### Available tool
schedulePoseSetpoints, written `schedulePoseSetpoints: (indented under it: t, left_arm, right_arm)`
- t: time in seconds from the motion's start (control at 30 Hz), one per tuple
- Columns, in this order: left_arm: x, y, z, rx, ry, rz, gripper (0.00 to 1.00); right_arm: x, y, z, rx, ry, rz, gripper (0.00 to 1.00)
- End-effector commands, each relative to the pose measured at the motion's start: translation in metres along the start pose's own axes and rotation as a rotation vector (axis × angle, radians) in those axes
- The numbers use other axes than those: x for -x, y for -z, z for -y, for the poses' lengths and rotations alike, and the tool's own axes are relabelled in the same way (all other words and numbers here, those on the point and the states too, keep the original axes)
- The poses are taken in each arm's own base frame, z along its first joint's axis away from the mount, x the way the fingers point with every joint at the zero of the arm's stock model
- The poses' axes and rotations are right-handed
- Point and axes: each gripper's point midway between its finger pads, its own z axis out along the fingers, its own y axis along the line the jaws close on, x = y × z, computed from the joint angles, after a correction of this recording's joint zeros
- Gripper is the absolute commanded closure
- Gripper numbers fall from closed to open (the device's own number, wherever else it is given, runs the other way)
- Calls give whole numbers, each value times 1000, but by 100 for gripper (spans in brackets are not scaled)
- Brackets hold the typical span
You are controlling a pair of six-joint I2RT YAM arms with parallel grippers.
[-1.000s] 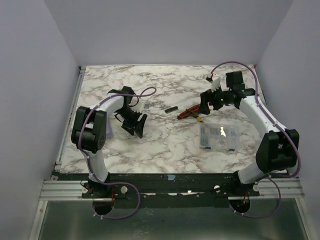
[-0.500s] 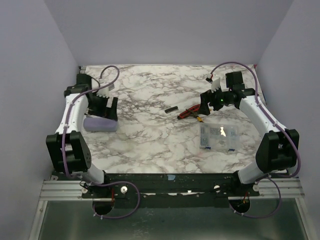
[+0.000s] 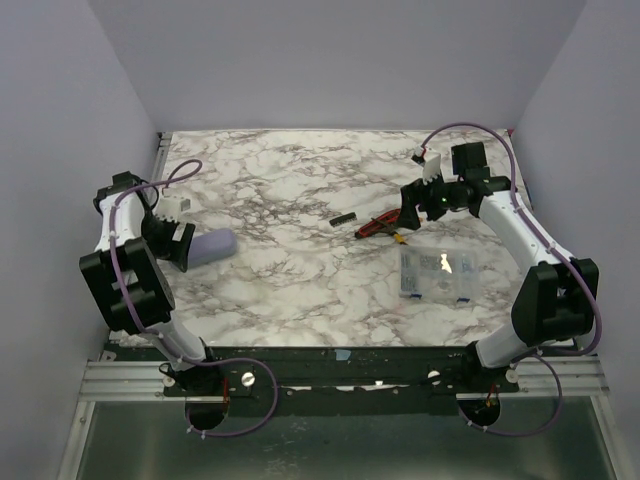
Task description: Open the umbrella
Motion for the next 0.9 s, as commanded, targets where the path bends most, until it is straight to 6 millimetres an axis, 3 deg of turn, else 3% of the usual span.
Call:
schedulePoseSetpoints:
  t: [0.0, 0.2, 0.33, 0.73, 0.87]
  left_arm:
    - [14, -22, -12, 32, 50, -8, 10]
    - [51, -28, -22, 35, 57, 40, 10]
    - [58, -40, -8, 10, -21, 36, 10]
    - [88, -76, 123, -167, -423, -5, 31]
    - [89, -89, 165, -209, -508, -42, 37]
  right_arm:
    - [10, 4, 4, -26, 27, 11, 0]
    - [10, 6, 6, -41, 32, 6, 0]
    - [9, 7, 7, -51, 34, 3, 0]
    - [7, 9, 9, -65, 39, 0, 0]
    - [5, 10, 8, -70, 38, 0, 0]
